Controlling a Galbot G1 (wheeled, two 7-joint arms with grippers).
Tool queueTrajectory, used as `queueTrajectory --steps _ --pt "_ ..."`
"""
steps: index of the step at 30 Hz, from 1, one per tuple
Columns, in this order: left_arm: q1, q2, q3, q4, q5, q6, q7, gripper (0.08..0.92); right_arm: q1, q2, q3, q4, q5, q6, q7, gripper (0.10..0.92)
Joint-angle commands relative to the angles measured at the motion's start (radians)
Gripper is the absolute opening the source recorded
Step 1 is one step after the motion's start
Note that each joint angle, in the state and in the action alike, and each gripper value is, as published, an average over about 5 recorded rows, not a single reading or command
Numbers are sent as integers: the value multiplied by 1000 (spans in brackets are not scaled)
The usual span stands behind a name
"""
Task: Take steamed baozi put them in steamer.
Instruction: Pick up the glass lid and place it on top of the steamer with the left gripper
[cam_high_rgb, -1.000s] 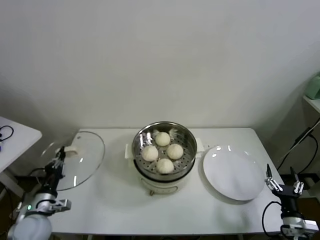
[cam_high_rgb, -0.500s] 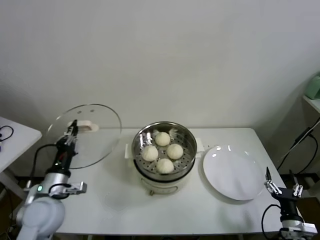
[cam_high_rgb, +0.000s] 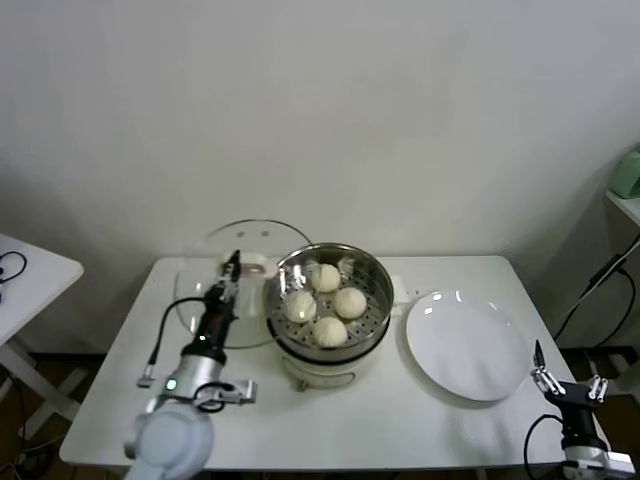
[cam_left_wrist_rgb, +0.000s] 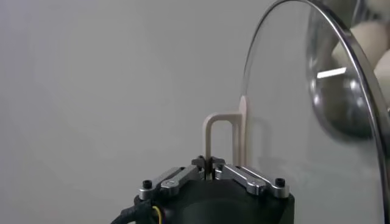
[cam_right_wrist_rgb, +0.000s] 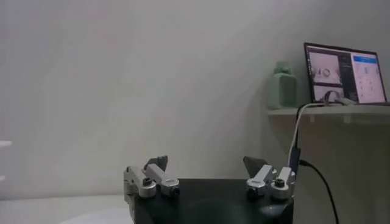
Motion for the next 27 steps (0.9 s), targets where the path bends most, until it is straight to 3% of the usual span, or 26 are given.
queueTrajectory --steps 1,10,16,27 --pt "-58 -118 255 40 112 88 84 143 5 -7 -10 -15 9 4 -1 823" --pt "-171 -165 349 166 57 166 160 143 12 -23 -20 -23 22 6 -3 823" --pt "-266 -191 373 257 30 195 162 143 1 -32 -11 -27 37 13 -4 823" --pt "-312 -202 358 314 39 220 159 143 -3 -31 -7 -34 42 17 -6 823"
